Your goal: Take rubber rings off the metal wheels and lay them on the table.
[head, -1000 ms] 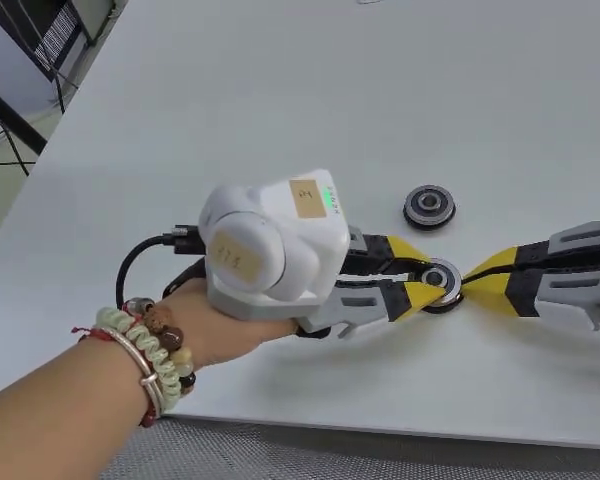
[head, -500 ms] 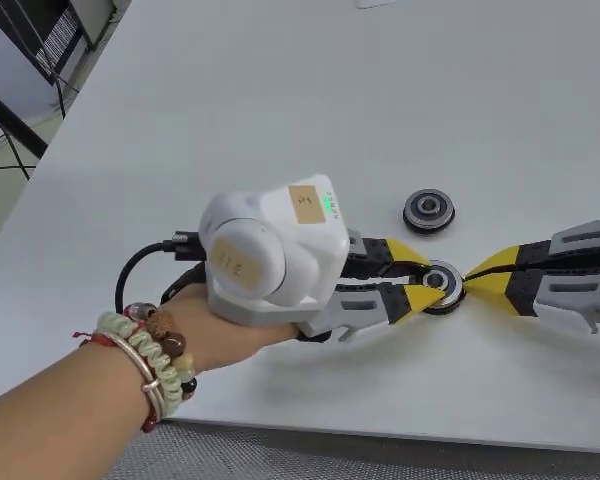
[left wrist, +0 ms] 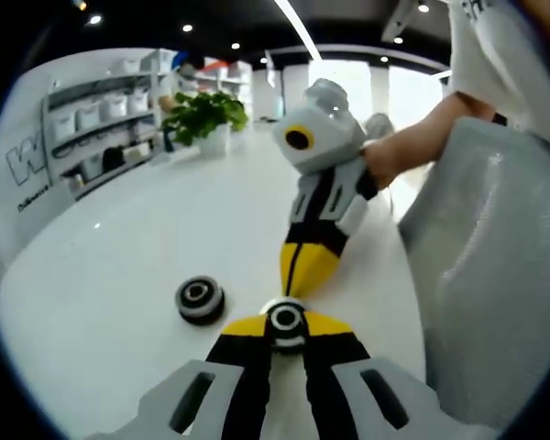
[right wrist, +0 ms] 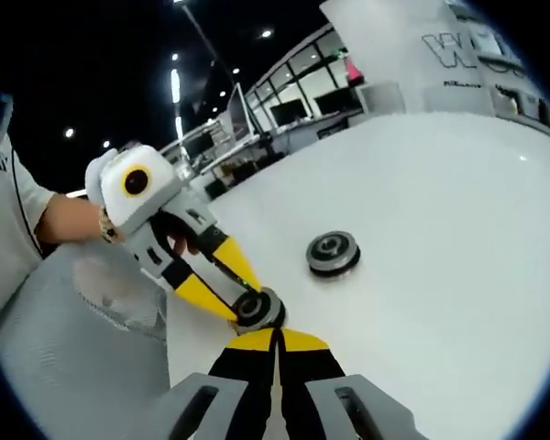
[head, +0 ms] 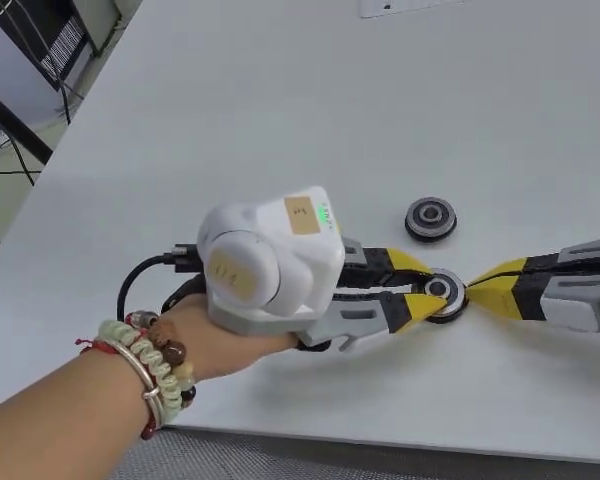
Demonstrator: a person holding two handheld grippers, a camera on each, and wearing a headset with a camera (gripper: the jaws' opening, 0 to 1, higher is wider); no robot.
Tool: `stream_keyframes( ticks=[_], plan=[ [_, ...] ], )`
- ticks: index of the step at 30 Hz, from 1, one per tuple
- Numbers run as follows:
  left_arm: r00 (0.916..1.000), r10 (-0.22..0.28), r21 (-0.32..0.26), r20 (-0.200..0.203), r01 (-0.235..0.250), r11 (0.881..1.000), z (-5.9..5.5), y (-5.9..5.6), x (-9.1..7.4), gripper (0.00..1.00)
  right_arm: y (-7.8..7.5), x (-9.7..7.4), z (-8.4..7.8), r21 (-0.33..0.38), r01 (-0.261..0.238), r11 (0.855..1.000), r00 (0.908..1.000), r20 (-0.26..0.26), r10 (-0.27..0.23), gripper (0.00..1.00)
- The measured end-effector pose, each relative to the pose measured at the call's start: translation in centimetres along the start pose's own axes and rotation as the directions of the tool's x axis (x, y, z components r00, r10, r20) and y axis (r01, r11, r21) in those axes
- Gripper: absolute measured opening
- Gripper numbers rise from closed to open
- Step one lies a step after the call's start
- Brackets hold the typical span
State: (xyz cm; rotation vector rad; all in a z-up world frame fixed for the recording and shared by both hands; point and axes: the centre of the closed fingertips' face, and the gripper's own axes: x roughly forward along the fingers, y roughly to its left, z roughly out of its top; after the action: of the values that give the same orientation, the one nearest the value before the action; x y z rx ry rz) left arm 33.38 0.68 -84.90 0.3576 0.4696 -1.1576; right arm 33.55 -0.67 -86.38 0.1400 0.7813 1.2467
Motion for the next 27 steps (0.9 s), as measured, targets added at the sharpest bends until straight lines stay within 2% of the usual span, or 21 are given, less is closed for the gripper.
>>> stream_keyframes(
  ticks=[2,6,7,9,10,11,12,18,27],
  plan=[
    [1.0000,-0.001,0.000,0.001,0.001,1.000,0.0,0.0,0.0,0.13,0.2,-0.3,0.4,0.108,-0.040,0.993,0.9982,0.047,0.035,0.00],
    [1.0000,-0.005,0.004,0.001,0.005,1.000,0.0,0.0,0.0,0.13,0.1,-0.4,0.4,0.227,-0.090,0.970,0.9927,0.098,0.069,0.00],
    [1.0000,-0.006,0.006,0.000,0.006,1.000,0.0,0.0,0.0,0.13,0.1,-0.4,0.4,0.238,-0.096,0.967,0.9921,0.102,0.073,0.00],
    [1.0000,-0.004,0.008,-0.001,0.004,1.000,0.0,0.0,0.0,0.13,0.3,-0.4,0.6,0.291,-0.129,0.948,0.9867,0.133,0.093,0.00],
    [1.0000,-0.004,0.010,-0.001,0.004,1.000,0.0,0.0,0.0,0.13,0.7,-0.6,1.1,0.332,-0.178,0.926,0.9766,0.176,0.125,0.00],
    [1.0000,-0.003,0.011,-0.002,0.003,1.000,0.0,0.0,0.0,0.13,0.4,-0.6,0.4,0.380,-0.157,0.911,0.9836,0.144,0.109,0.00],
    [1.0000,-0.002,0.012,-0.001,0.002,1.000,0.0,0.0,0.0,0.13,0.3,-0.4,0.6,0.358,-0.172,0.918,0.9794,0.162,0.120,0.00],
    [1.0000,-0.001,0.016,0.002,0.001,1.000,0.0,0.0,0.1,0.13,0.6,-0.1,0.8,0.391,-0.198,0.899,0.9740,0.182,0.135,0.00],
    [1.0000,0.005,0.013,0.006,-0.005,1.000,0.0,0.0,0.2,0.13,1.4,0.3,1.3,0.392,-0.220,0.893,0.9701,0.183,0.159,0.00]
  ],
)
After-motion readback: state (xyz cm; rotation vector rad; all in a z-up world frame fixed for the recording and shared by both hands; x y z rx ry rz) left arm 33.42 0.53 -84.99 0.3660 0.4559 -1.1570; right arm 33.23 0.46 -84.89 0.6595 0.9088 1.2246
